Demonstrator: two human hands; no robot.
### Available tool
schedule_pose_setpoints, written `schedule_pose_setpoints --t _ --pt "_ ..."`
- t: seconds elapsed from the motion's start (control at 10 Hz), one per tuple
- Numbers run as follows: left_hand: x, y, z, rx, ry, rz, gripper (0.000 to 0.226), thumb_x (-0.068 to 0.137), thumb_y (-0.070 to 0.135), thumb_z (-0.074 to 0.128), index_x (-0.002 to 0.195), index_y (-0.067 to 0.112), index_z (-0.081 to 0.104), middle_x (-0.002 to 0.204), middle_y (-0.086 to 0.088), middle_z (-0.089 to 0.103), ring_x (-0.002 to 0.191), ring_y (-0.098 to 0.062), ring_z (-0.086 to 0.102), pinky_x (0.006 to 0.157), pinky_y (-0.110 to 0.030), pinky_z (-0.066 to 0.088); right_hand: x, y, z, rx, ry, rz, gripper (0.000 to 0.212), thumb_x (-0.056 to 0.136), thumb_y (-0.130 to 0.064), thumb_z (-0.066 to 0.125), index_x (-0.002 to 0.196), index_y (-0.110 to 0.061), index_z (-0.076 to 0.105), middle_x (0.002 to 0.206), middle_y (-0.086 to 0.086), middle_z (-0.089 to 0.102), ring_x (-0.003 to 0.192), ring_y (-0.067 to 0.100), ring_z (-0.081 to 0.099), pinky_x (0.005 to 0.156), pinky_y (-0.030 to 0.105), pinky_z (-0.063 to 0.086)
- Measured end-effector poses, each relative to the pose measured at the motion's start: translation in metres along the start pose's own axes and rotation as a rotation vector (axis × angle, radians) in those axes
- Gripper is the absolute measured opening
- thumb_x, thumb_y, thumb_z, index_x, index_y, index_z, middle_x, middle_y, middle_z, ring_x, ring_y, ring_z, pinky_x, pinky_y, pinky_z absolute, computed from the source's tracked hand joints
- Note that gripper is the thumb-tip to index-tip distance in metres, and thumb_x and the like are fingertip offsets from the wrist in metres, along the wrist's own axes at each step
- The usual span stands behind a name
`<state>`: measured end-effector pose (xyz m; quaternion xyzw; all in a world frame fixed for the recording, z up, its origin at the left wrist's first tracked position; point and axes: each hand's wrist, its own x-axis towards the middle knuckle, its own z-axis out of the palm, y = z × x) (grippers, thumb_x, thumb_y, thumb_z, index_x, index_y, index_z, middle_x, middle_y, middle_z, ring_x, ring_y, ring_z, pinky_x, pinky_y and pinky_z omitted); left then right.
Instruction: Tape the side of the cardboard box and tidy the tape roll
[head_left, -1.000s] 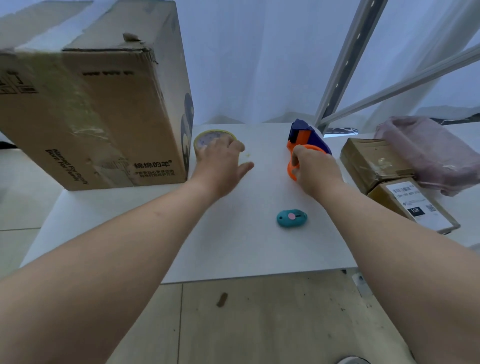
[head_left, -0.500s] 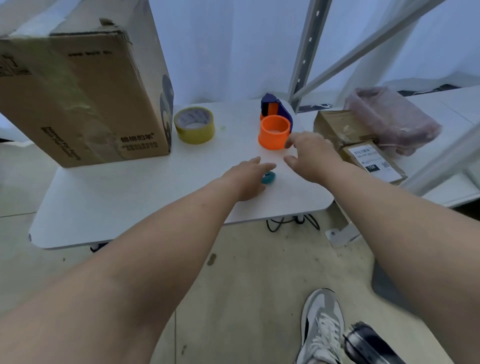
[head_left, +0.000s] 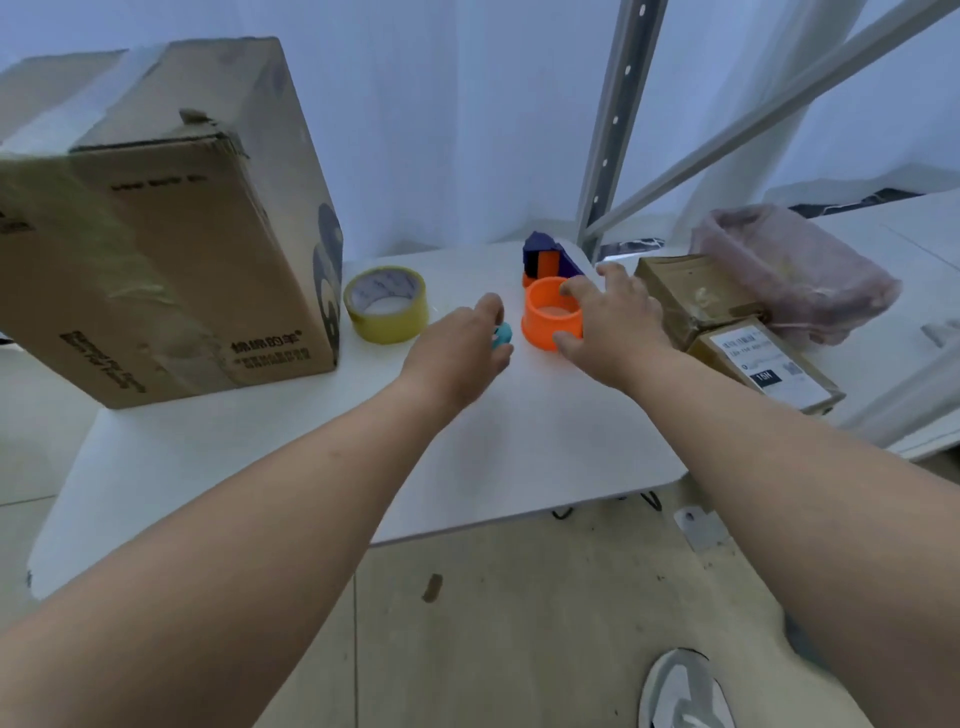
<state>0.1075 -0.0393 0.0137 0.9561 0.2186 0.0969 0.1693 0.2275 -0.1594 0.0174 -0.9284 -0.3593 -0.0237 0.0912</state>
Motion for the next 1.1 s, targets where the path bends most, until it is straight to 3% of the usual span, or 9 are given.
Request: schedule_pose_setpoints --t 0.1,0.3,0.4,0.5,0.7,0.8,0.9,1.1 --pt "0.024 0.003 0.007 0.062 -0.008 0.028 0.027 0.093 0.029 0.051 0.112 0.009 0.049 0.106 -0.016 0.06 0.091 -0.035 0.059 0.067 -0.035 0.04 0.021 -0.001 0.007 0.017 -0.076 0.03 0.069 0.083 -0.049 0.059 0.141 -0.032 0.027 0.155 0.013 0.013 0.139 0.041 0.021 0.11 0.054 0.025" --pt "0.059 -0.01 0.037 0.236 -0.119 0.014 0.036 0.096 0.03 0.051 0.114 -0.001 0.056 0.12 -0.016 0.049 0.097 -0.04 0.06 0.073 -0.039 0.044 0.047 0.003 0.036 0.186 -0.069 0.043 0.062 0.085 -0.042 0.059 0.14 -0.024 0.034 0.151 0.01 0.023 0.128 0.038 0.039 0.103 0.049 0.041" --pt "0.064 -0.017 0.047 0.18 -0.135 0.044 0.035 0.095 0.026 0.048 0.11 -0.002 0.062 0.122 -0.014 0.052 0.099 -0.036 0.06 0.081 -0.039 0.047 0.054 0.006 0.044 0.234 -0.024 0.054 0.061 0.085 -0.041 0.06 0.137 -0.019 0.038 0.154 0.009 0.021 0.129 0.037 0.038 0.104 0.048 0.04" --pt "0.071 -0.019 0.05 0.22 -0.082 0.09 0.032 0.095 0.021 0.044 0.108 0.0 0.064 0.119 -0.014 0.056 0.101 -0.033 0.057 0.079 -0.038 0.046 0.061 0.009 0.045 0.276 -0.01 0.047 0.061 0.085 -0.04 0.061 0.137 -0.018 0.038 0.154 0.007 0.021 0.131 0.036 0.036 0.104 0.046 0.037" --pt "0.101 -0.025 0.046 0.536 0.006 0.086 0.029 0.096 0.024 0.042 0.11 0.011 0.064 0.112 -0.006 0.062 0.111 -0.03 0.043 0.085 -0.038 0.031 0.07 0.01 0.043 0.297 -0.033 0.068 0.066 0.085 -0.037 0.062 0.14 -0.022 0.03 0.157 0.009 0.009 0.134 0.037 0.034 0.105 0.044 0.036" --pt "0.103 -0.025 0.045 0.527 -0.007 0.045 0.028 0.096 0.024 0.043 0.111 0.013 0.063 0.114 -0.003 0.062 0.111 -0.03 0.041 0.082 -0.039 0.027 0.069 0.006 0.042 0.294 -0.059 0.064 0.072 0.083 -0.04 0.064 0.142 -0.023 0.025 0.156 0.012 0.009 0.134 0.038 0.032 0.106 0.046 0.035" --pt "0.094 -0.024 0.032 0.523 0.003 0.06 0.028 0.095 0.024 0.044 0.117 0.016 0.06 0.118 -0.001 0.061 0.113 -0.029 0.041 0.083 -0.039 0.028 0.064 0.004 0.035 0.26 -0.04 0.077 0.077 0.082 -0.043 0.064 0.144 -0.024 0.022 0.156 0.012 0.012 0.138 0.037 0.025 0.109 0.049 0.033" --pt "0.027 -0.025 -0.036 0.513 -0.004 0.032 0.043 0.097 0.043 0.041 0.128 0.017 0.055 0.127 -0.004 0.058 0.123 -0.029 0.04 0.096 -0.042 0.03 0.023 -0.028 -0.009 0.253 -0.018 0.034 0.072 0.086 -0.04 0.06 0.144 -0.02 0.023 0.152 0.013 0.021 0.138 0.036 0.022 0.109 0.049 0.032"
